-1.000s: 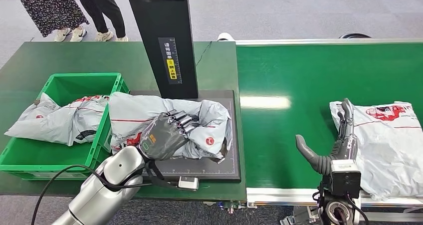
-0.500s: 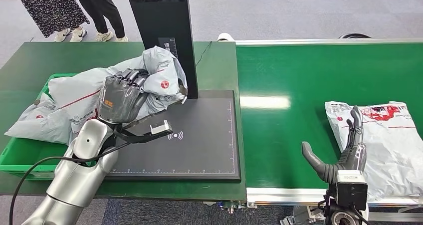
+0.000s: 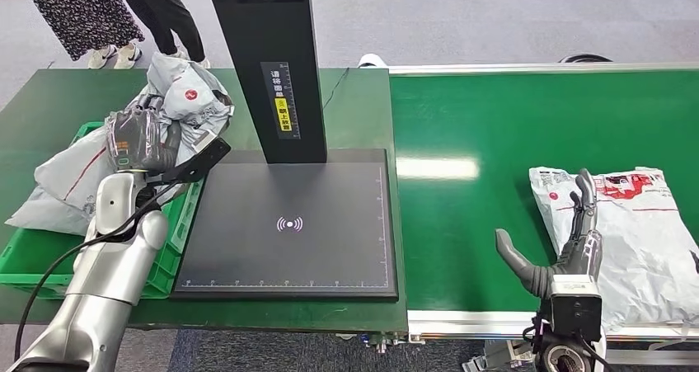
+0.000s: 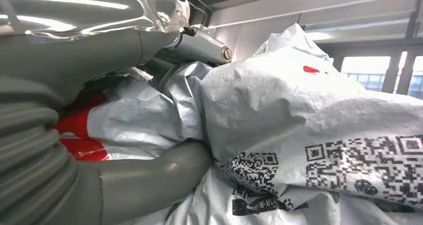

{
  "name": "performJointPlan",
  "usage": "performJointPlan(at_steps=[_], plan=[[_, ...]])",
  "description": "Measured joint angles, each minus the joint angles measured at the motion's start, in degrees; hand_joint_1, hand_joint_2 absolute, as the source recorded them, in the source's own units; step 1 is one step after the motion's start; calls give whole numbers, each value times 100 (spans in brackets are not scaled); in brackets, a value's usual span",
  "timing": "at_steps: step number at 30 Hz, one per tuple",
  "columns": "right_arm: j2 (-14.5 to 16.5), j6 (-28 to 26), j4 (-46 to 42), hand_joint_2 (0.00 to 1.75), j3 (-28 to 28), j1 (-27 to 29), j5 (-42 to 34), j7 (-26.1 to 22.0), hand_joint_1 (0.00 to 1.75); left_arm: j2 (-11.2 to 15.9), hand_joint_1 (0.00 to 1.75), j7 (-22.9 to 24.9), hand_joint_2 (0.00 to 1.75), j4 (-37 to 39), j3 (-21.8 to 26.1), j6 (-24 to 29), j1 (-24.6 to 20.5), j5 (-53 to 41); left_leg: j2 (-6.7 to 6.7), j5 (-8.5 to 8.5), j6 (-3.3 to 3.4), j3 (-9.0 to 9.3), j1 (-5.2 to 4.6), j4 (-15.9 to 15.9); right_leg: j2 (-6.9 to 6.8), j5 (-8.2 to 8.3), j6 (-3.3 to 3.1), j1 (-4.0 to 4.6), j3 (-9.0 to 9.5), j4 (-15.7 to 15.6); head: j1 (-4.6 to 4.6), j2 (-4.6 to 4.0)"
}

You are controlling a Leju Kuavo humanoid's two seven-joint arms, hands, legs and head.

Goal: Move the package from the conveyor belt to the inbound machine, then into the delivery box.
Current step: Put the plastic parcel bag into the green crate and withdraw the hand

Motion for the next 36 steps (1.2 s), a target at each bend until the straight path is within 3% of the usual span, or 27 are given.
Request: performJointPlan(at_steps=[11, 16, 22, 27, 36], plan=[[19, 3, 2, 175, 1, -11, 7, 1, 0, -34, 175, 179, 175, 235, 102, -160, -65, -57, -2, 0, 0, 0, 0, -1, -1, 0, 0, 0, 1, 0, -1, 0], [47, 62, 62, 175, 47, -128, 94, 53, 0, 107, 175, 804, 175, 937, 328, -997, -337, -395, 1, 1, -1, 1, 1, -2, 2, 1, -1, 2, 1, 0, -1, 0], [133, 130, 211, 175, 134, -312, 235, 120, 0, 471, 175, 1101, 175, 2186, 612, -1789, -883, -677, 4, 3, -3, 0, 5, -2, 5, 1, -1, 5, 0, 3, -1, 0], [172, 227, 488, 175, 206, -616, 314, 205, 0, 787, 175, 1432, 175, 3228, 638, -3086, -1439, -1107, 10, 3, -3, 3, 6, -2, 11, 2, -3, 5, 0, 3, -1, 0], [191, 238, 708, 175, 233, -752, 328, 219, 0, 948, 175, 1570, 175, 3970, 450, -3504, -1939, -1205, 13, 3, -3, 4, 6, -2, 13, 2, -4, 6, 1, 3, -2, 0]])
